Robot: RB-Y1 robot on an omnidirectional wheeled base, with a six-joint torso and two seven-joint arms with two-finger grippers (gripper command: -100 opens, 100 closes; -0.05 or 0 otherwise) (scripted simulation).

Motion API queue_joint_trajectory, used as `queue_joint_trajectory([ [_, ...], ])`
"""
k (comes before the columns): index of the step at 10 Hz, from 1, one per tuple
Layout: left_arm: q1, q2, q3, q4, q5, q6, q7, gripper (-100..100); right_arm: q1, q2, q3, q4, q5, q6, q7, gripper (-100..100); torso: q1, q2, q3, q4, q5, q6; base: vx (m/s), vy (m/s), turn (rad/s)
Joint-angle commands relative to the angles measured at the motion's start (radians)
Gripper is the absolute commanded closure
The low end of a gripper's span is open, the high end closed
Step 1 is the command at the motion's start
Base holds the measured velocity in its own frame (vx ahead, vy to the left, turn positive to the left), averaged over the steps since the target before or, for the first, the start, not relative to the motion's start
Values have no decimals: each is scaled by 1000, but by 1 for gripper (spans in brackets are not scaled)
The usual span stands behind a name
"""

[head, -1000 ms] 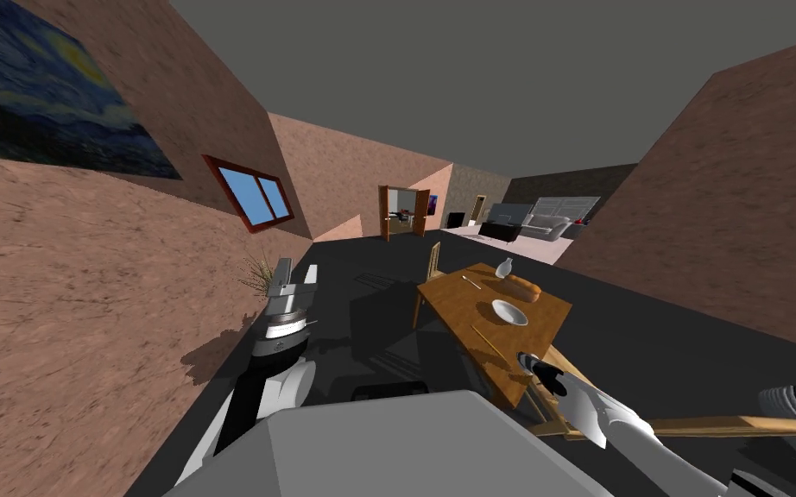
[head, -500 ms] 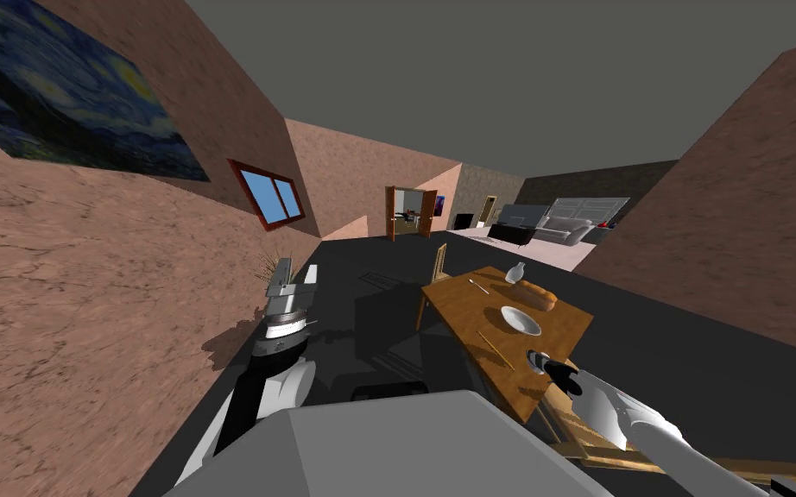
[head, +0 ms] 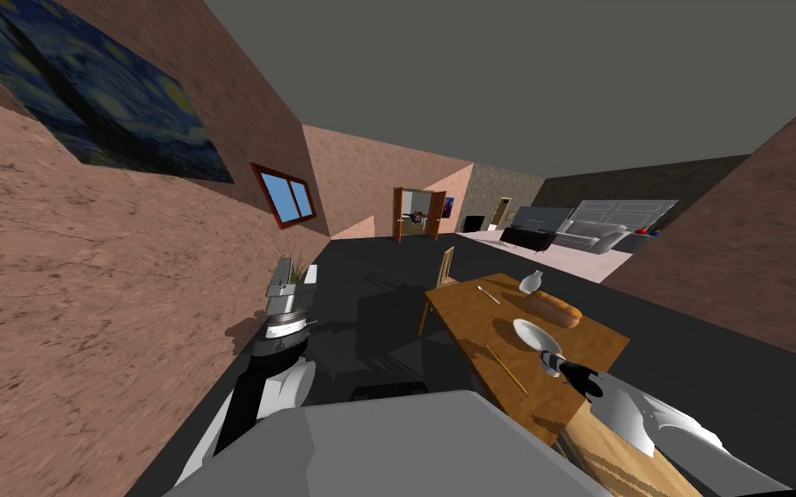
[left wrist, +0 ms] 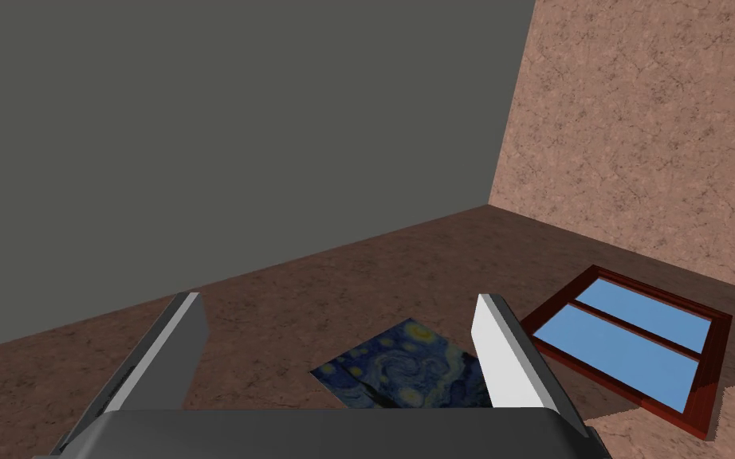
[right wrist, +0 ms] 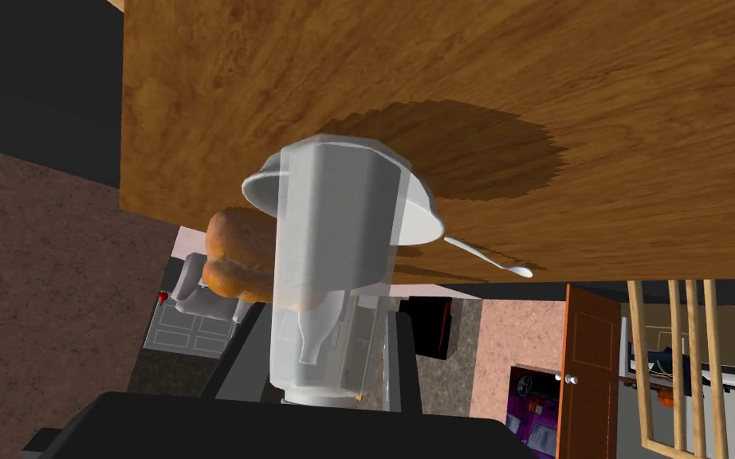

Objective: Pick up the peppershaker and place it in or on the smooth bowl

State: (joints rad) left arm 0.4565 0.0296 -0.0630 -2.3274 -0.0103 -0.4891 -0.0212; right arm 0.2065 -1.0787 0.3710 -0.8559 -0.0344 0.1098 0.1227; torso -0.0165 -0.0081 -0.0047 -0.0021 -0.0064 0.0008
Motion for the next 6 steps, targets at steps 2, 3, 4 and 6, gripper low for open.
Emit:
queue_joint_trajectory([
  [2, 0, 0, 0, 0, 0, 0, 0, 0, 17, -33, 7, -8, -51, 9, -22, 100, -1, 0, 0, 0, -1, 0, 68, -123, 115],
  [3, 0, 0, 0, 0, 0, 0, 0, 0, 25, -44, 10, -10, -69, 11, -29, 100, -2, 0, 0, 0, -1, 1, 85, -130, 115],
  [4, 0, 0, 0, 0, 0, 0, 0, 0, 39, -63, 14, -12, -101, 17, -42, 100, -2, -1, -1, 0, -1, 1, 124, -170, 150],
  [6, 0, 0, 0, 0, 0, 0, 0, 0, 54, -79, 18, -15, -130, 23, -54, 100, -6, -3, -2, -1, -2, 1, 77, -195, 113],
])
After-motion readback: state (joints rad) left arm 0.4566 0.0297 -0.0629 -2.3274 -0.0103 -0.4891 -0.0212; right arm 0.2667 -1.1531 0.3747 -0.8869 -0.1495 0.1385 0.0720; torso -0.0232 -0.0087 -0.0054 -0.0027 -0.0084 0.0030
